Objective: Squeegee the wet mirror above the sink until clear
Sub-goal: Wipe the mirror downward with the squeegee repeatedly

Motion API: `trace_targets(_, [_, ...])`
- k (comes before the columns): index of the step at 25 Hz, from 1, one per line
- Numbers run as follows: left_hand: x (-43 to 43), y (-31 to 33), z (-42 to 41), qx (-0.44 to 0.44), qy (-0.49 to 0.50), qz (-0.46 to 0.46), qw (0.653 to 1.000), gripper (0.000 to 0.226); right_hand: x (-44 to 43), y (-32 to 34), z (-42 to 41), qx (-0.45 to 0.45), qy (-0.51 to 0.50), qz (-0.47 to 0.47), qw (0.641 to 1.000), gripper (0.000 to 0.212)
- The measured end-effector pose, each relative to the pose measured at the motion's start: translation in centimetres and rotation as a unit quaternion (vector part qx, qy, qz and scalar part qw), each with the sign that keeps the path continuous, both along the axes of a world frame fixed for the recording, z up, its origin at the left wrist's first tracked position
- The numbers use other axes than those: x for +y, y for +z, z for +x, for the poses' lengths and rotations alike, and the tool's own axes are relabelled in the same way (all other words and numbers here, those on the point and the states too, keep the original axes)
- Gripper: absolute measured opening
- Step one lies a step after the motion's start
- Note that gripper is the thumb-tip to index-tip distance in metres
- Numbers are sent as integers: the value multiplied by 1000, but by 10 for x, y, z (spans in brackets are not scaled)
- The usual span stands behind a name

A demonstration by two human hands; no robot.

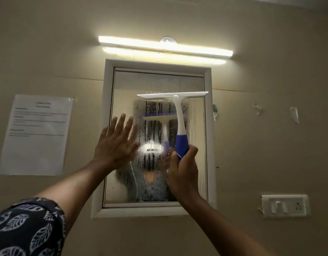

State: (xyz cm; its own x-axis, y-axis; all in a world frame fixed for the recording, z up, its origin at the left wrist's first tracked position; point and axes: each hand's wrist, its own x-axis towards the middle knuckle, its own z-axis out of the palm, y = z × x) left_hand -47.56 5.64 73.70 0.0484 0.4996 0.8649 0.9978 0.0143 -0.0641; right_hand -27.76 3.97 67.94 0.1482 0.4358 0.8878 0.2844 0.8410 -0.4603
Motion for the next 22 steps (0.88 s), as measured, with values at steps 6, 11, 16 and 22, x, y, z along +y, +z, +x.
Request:
trace_targets(6, [17,17,-6,-18,11,-51,998,99,4,49,8,-3,28,-12,1000,19])
trace_targets(11, [25,25,-5,-45,-1,-68,997,113,15,88,8,27,23,-31,999,16])
trace_targets(16, [31,27,-2,-42,24,-67,997,121,28,107,8,25,-22,-46,998,24])
trace_targets(22, [34,28,1,-52,23,-69,996,121,39,118,8,3,-62,-29,998,22])
